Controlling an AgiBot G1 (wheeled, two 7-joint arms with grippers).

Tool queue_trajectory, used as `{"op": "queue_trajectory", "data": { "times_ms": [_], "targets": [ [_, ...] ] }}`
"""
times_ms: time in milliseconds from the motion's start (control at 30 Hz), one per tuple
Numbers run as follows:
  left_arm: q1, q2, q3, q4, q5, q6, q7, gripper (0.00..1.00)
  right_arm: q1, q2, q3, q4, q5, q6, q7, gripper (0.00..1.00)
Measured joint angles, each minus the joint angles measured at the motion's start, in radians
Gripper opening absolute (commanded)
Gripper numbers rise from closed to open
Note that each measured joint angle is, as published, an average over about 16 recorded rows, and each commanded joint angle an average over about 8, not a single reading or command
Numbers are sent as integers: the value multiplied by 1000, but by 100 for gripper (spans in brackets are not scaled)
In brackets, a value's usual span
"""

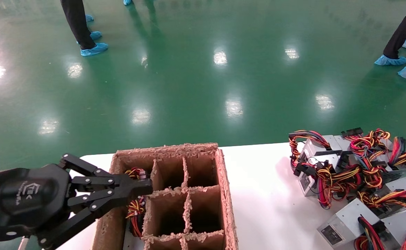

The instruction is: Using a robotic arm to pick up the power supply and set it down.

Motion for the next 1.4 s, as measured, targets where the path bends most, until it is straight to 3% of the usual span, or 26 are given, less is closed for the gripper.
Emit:
{"op": "queue_trajectory", "data": {
  "times_ms": [633,667,900,933,1400],
  "targets": [
    [0,0,0,0,0,0,0,0,238,-14,-162,141,-111,-104,52,100],
    [0,0,0,0,0,0,0,6,254,-16,-174,150,-119,-109,58,100],
    [0,0,0,0,0,0,0,93,365,-24,-256,207,-177,-147,98,100],
    [0,0,0,0,0,0,0,100,381,-25,-268,215,-185,-152,103,100],
    [0,0,0,0,0,0,0,100,602,-42,-432,329,-300,-227,183,100]
  ]
}}
